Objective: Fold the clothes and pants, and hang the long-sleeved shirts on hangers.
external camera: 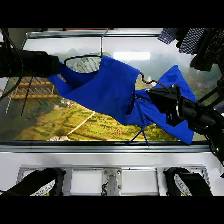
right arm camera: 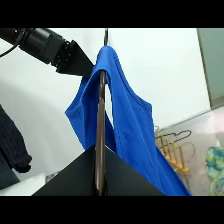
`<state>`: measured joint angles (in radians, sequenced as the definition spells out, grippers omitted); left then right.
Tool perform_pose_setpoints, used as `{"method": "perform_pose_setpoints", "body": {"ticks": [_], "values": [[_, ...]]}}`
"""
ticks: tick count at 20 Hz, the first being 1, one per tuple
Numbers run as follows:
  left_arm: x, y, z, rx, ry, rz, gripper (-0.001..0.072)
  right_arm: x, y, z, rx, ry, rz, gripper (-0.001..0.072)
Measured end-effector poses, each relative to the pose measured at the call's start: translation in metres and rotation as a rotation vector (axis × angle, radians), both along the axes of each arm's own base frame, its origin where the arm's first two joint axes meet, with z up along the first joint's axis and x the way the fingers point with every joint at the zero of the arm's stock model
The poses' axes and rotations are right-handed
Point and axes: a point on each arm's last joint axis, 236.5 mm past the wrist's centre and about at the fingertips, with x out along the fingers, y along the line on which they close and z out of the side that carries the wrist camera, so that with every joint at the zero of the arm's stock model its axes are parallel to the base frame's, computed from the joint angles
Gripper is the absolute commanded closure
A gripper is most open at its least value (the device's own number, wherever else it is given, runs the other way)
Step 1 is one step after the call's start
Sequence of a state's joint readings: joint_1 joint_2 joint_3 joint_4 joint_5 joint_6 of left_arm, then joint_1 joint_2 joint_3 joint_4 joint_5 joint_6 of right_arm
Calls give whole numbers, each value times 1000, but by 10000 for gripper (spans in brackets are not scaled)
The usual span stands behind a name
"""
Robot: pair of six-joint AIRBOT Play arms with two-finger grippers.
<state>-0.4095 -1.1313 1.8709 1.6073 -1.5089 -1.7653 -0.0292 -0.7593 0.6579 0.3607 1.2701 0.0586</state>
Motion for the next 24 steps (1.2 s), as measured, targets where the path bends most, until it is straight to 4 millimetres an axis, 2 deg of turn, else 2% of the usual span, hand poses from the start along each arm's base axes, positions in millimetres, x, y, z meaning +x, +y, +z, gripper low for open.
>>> {"method": "perform_pose_setpoints", "body": {"ticks": [4,7,14,16,17,19,24], "values": [[2,-20,23,-7,-59,-40,699,2,11,2,4,-20,-16,708],[-3,-32,33,-6,-89,-70,699,6,21,0,7,-27,-24,708],[-9,-26,48,-6,-165,-56,699,15,31,-5,24,-7,-28,708],[-19,-41,45,-52,-136,-103,699,15,33,-8,16,-3,-24,708],[-20,-42,45,-53,-137,-109,699,15,33,-9,14,7,-22,708],[-16,-28,47,-25,-157,-68,699,17,35,-16,-14,28,-21,708],[-15,-28,44,-18,-150,-66,699,17,38,-26,-47,55,-15,708]]}}
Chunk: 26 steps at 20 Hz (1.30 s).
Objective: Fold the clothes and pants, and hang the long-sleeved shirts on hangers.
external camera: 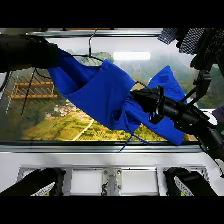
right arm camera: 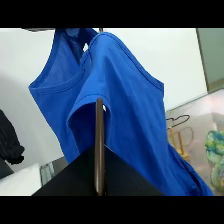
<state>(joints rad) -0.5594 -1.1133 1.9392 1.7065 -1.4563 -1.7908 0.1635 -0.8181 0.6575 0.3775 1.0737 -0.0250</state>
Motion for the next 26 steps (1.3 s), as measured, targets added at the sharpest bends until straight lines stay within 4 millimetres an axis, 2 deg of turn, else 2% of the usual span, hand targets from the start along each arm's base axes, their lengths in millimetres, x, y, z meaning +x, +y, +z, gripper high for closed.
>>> {"method": "perform_pose_setpoints", "body": {"ticks": [5,6,7,8,9,13,15,16,18,22,26], "values": [[-1,-14,-8,-21,35,-39,697,1,0,-2,-5,11,-1,707],[-2,-17,-8,-28,40,-49,603,1,0,-2,-4,10,0,707],[-3,-20,-8,-35,44,-59,301,1,0,-2,-4,10,0,707],[-4,-22,-9,-38,48,-68,148,1,0,-2,-4,10,0,706],[-5,-24,-10,-41,51,-74,137,1,0,-2,-5,11,-1,706],[-10,-25,-4,-52,41,-89,137,1,0,-2,-6,7,-1,705],[-14,-22,6,-69,11,-91,139,1,0,-2,-12,-7,-6,706],[-16,-21,11,-77,-5,-91,238,1,0,-1,-10,-10,-7,705],[-22,-18,23,-96,-40,-93,680,1,-1,0,-5,-16,-11,704],[-32,-10,39,-115,-87,-94,698,12,-9,10,15,-21,-67,707],[-35,-7,43,-122,-101,-92,698,40,-44,36,16,-66,-232,707]]}}
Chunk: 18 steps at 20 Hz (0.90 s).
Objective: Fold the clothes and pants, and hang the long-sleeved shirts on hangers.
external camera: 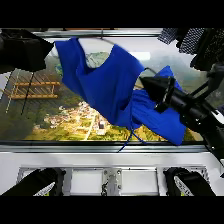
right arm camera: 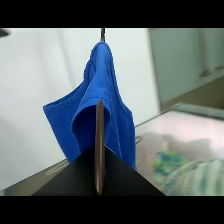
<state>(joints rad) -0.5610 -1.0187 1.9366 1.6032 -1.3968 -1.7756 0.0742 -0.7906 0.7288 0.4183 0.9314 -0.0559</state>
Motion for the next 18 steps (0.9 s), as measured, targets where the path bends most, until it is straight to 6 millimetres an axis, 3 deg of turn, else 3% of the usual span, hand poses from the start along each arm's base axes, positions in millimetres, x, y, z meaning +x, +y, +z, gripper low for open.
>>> {"method": "perform_pose_setpoints", "body": {"ticks": [5,8,13,15,18], "values": [[2,-1,-2,3,4,0,698,34,-81,36,-46,-71,-300,707],[9,-6,-9,15,22,-1,698,46,-142,51,-111,-91,-527,707],[24,-16,-27,56,56,-13,698,41,-246,74,-175,-107,-915,708],[30,-20,-34,72,68,-18,698,31,-271,82,-188,-119,-1004,708],[37,-24,-44,93,84,-23,698,20,-276,91,-211,-151,-1028,708]]}}
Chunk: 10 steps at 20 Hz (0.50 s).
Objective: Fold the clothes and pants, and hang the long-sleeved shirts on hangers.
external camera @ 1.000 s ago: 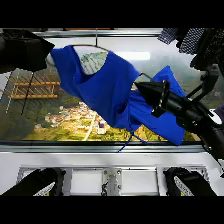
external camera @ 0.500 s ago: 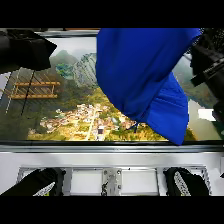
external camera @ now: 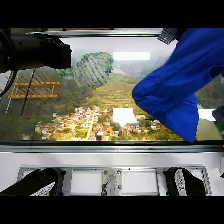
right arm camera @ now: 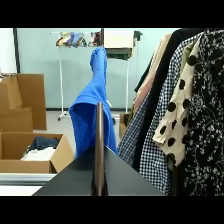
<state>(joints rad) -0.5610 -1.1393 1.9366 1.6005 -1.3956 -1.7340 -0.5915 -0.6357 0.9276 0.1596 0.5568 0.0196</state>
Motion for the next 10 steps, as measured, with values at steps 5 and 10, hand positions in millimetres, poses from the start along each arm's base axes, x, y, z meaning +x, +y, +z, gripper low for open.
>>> {"method": "perform_pose_setpoints", "body": {"ticks": [5,10], "values": [[5,-3,-6,19,8,-5,698,-12,21,12,-14,-39,81,708],[11,-4,-2,8,-17,-3,697,-23,69,15,-18,-51,299,707]]}}
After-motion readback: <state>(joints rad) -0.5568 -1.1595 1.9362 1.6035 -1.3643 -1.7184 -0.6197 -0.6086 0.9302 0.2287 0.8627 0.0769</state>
